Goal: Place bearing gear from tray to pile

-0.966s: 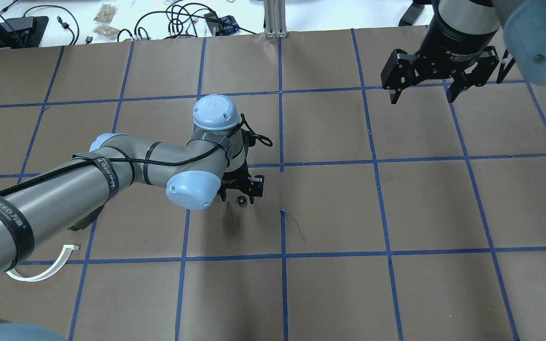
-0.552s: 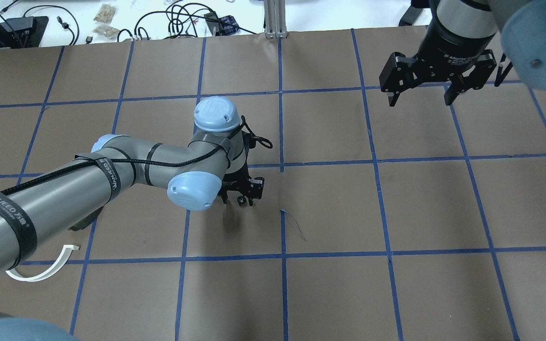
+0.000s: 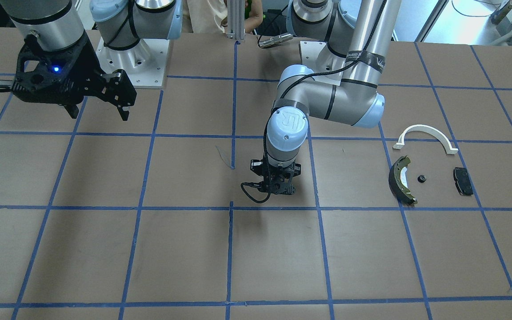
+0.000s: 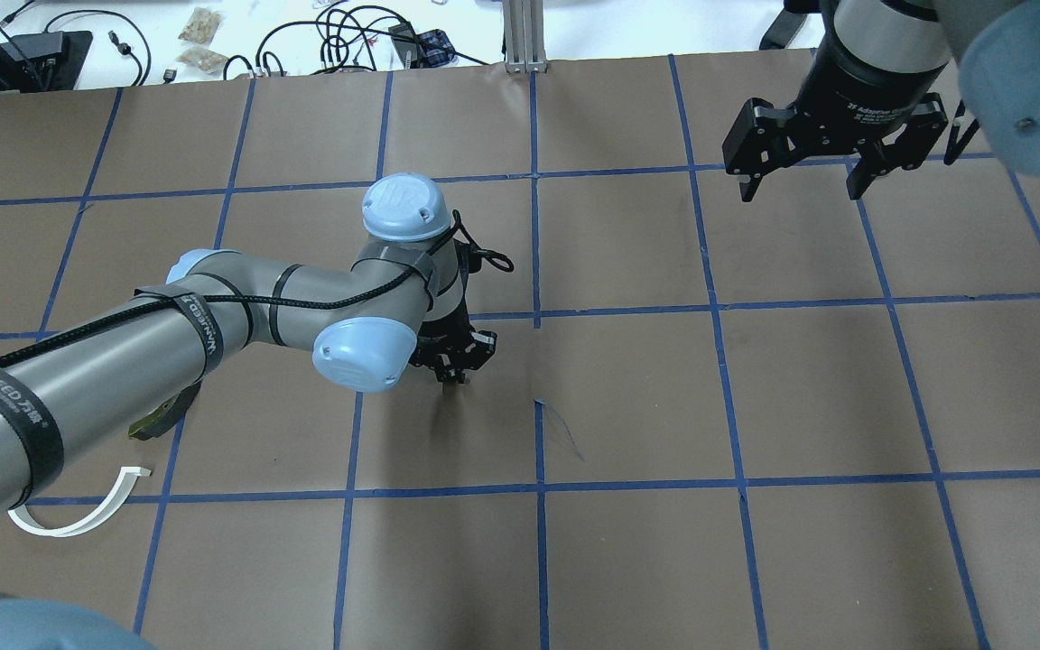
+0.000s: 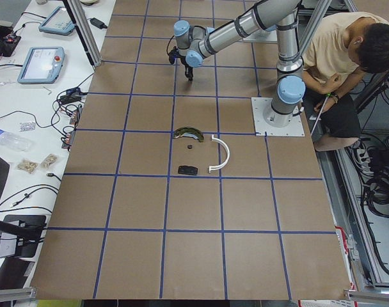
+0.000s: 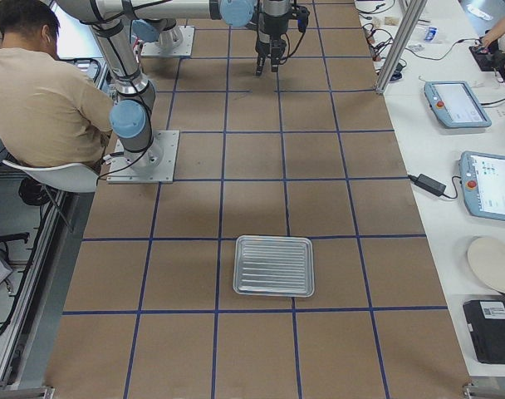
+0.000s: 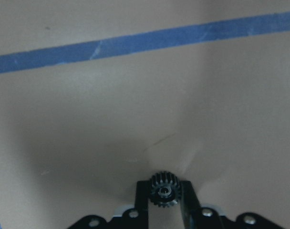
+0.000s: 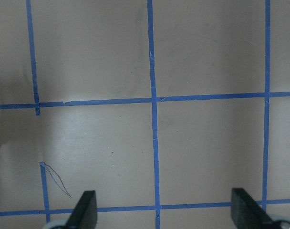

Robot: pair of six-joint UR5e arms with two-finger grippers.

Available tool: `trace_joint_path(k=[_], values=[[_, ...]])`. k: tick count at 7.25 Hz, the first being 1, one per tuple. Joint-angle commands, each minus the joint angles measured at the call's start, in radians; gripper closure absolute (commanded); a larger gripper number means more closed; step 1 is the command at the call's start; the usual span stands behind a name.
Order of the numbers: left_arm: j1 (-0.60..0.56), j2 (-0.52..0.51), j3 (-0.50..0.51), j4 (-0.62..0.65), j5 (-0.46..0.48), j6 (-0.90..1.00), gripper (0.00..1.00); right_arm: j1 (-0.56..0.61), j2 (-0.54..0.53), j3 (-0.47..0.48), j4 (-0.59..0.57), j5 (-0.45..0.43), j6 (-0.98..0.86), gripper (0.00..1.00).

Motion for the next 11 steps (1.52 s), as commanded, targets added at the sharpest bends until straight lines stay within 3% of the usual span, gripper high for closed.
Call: trace_joint_path(k=[1,4,5,6,7,8,11], values=[[0.094,0.021,0.113,-0.119,0.002,0.016,1.0,-0.001,0.0,-0.001,0.0,0.001,0.0,0.0],[0.349,0.038,0.394,-0.506,0.016,0.251,1.0,0.0,0.0,-0.001,-0.002,0.003,0.002,0.0],[0.457,0.039,0.422,-0.549,0.017,0.366,1.0,-0.001,0.0,-0.001,-0.002,0.003,0.002,0.0],[0.561,0.039,0.416,-0.551,0.036,0.469,1.0,-0.001,0.0,-0.001,-0.002,0.004,0.002,0.0],[0.633,0.039,0.406,-0.546,0.148,0.566,1.0,0.0,0.0,-0.001,-0.002,0.004,0.002,0.0],[0.689,0.042,0.387,-0.539,0.196,0.644,1.0,-0.001,0.0,-0.001,-0.002,0.004,0.002,0.0],[0.788,0.027,0.256,-0.395,0.189,0.797,1.0,0.0,0.0,-0.001,-0.002,0.004,0.003,0.0]])
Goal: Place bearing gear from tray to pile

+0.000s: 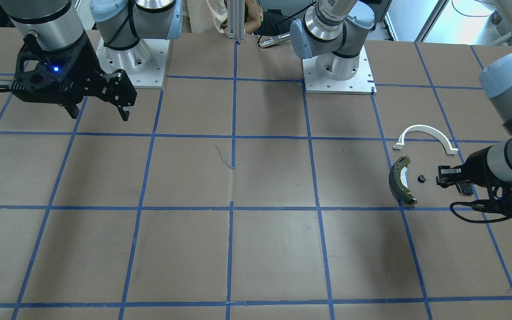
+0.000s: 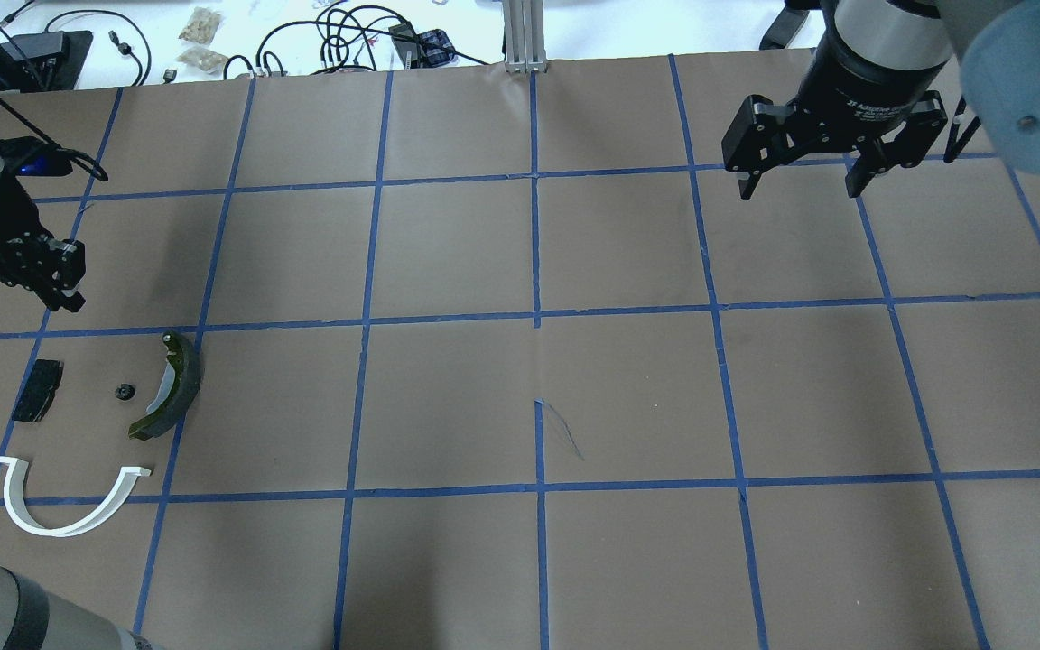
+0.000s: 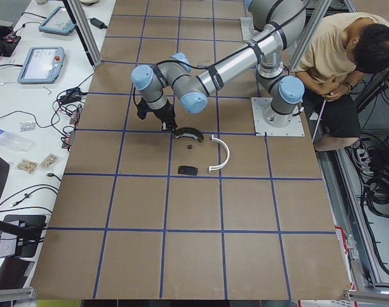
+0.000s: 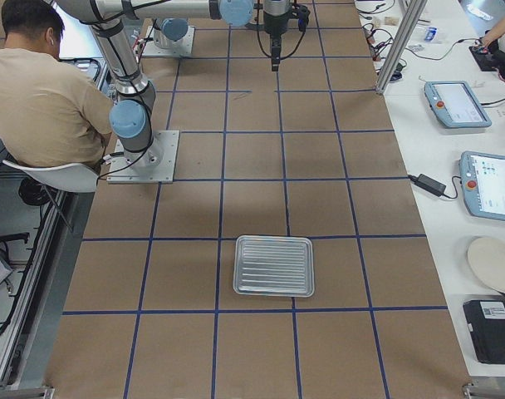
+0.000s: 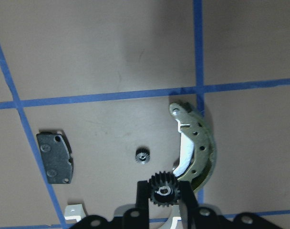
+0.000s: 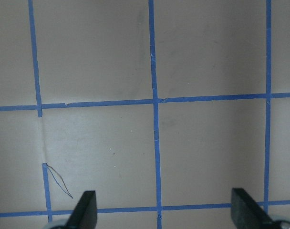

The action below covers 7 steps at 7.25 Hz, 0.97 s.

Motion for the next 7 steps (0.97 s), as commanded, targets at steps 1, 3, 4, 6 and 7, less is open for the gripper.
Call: trace_joint_path(k=[1,3,4,6,7], values=[[0.051,-0.004,-0.114,0.166,0.004,0.101,1.0,0.001,0.0,0.001,0.0,0.0,0.001,0.0],[0.082,-0.007,-0.2,0.233,0.001,0.111,1.0,0.001,0.0,0.001,0.0,0.0,0.001,0.0],[0.082,-0.009,-0.216,0.233,-0.001,0.111,1.0,0.001,0.0,0.001,0.0,0.001,0.002,0.0],[0.085,-0.012,-0.246,0.233,0.001,0.104,1.0,-0.001,0.0,0.001,0.0,0.0,0.001,0.0],[0.085,-0.021,-0.25,0.244,0.001,0.106,1.0,-0.001,0.0,0.001,0.0,0.0,0.001,0.0]])
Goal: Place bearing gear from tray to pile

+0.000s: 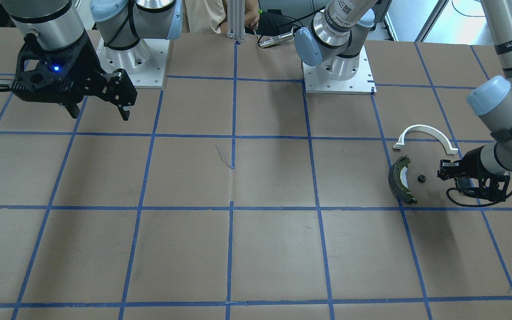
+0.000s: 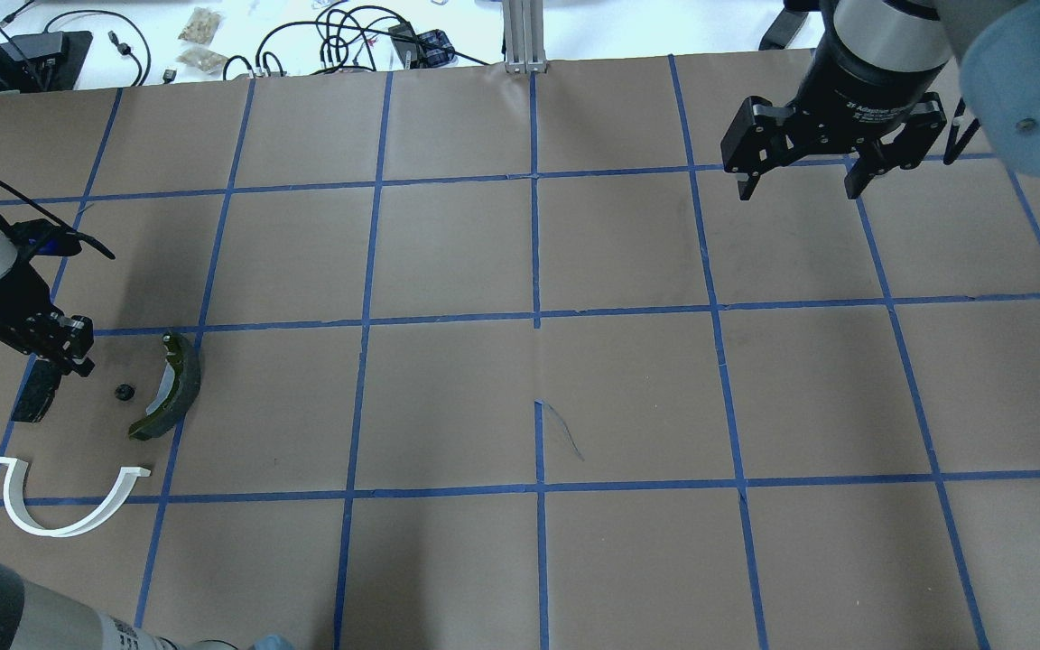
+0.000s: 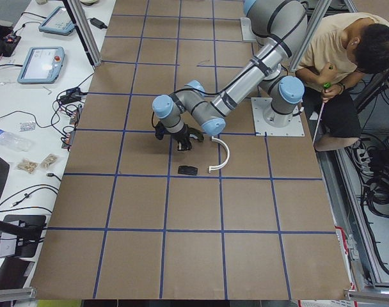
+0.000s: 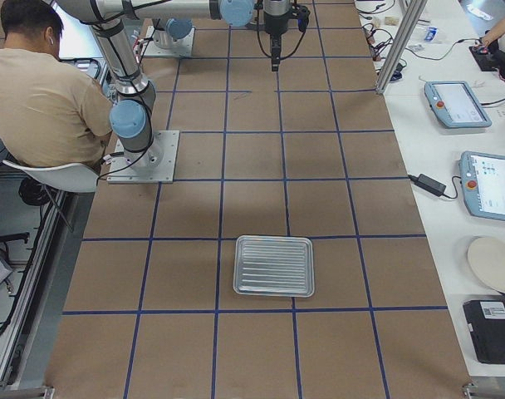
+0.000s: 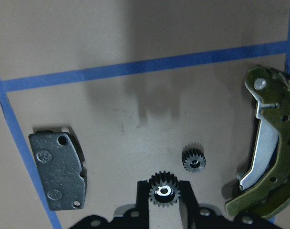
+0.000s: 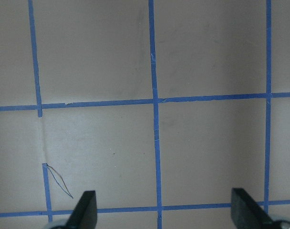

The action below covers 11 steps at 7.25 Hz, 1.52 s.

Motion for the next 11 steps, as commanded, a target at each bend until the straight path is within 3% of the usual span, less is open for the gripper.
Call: trace_joint_path(k=[1,6,7,8,9,11], values=[[0.001,-0.015,-0.012,0.01,0.002,0.001,1.0,0.001,0.0,-0.001,0.0,0.0,0.001,0.0],[0.001,-0.032,-0.012,0.012,0.002,0.003,0.97,0.001,0.0,0.0,0.0,0.0,-0.001,0.0],[0.001,-0.038,-0.011,0.012,0.002,0.0,0.74,-0.001,0.0,0.0,0.0,0.0,-0.001,0.0],[0.001,-0.038,-0.011,0.012,0.002,0.001,0.44,-0.001,0.0,0.0,0.002,0.0,-0.001,0.0],[0.001,-0.038,-0.011,0.012,0.002,0.001,0.29,0.001,0.0,0.0,0.0,0.0,-0.001,0.0],[0.001,-0.028,-0.002,0.01,-0.003,0.001,0.16,-0.001,0.0,0.0,0.002,0.0,-0.001,0.0]])
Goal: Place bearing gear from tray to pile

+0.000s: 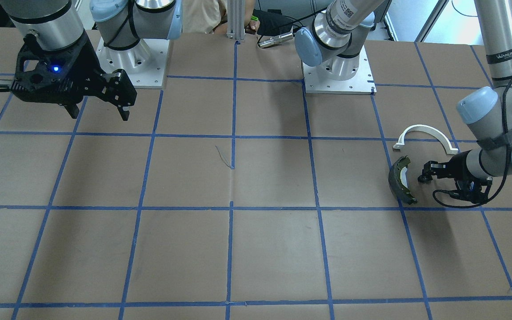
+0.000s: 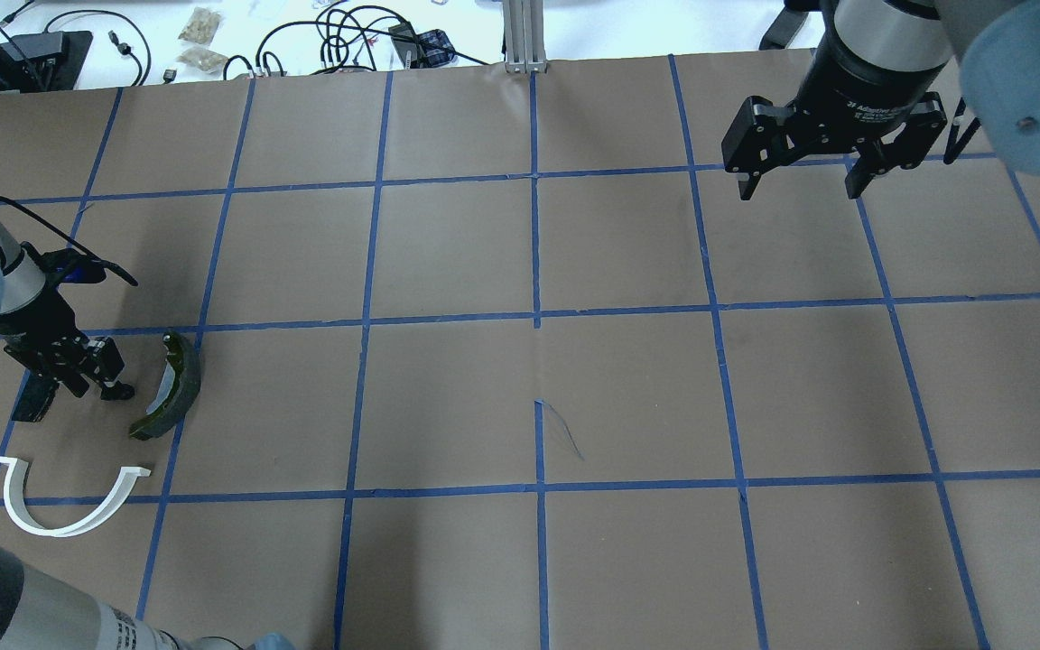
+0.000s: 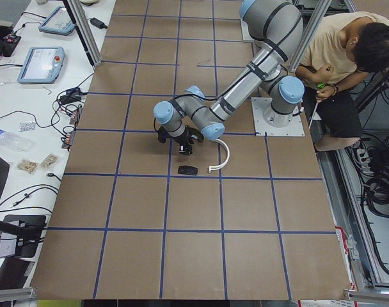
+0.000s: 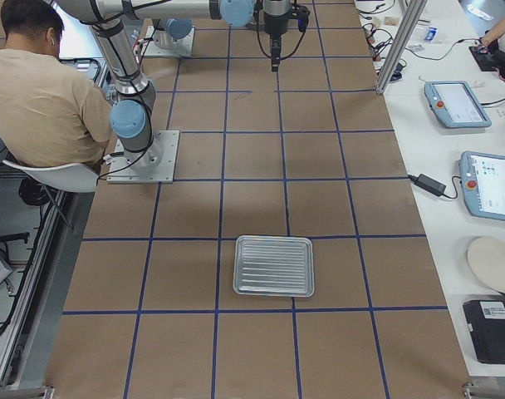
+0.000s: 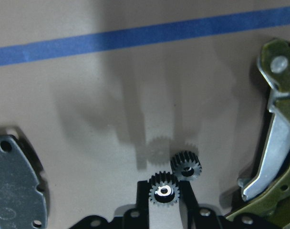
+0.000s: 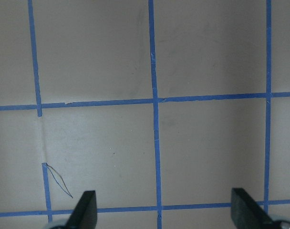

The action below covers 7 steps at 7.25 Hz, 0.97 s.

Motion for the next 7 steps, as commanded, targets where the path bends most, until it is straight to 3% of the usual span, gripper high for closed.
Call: trace_joint_path(k=[1,4,5,7], values=[[-0.011,0.026,0.013,-0.007,-0.003,-0.007,0.15,0.001,0.0,0.0,0.0,0.0,0.0,0.0],[-0.079,0.106,0.109,-0.134,-0.061,-0.06,0.15,0.001,0.0,0.0,0.0,0.0,0.0,0.0],[-0.15,0.146,0.146,-0.212,-0.07,-0.149,0.02,0.0,0.0,0.0,0.0,0.0,0.0,0.0],[-0.231,0.244,0.209,-0.285,-0.089,-0.232,0.0,0.001,0.0,0.0,0.0,0.0,0.0,0.0]])
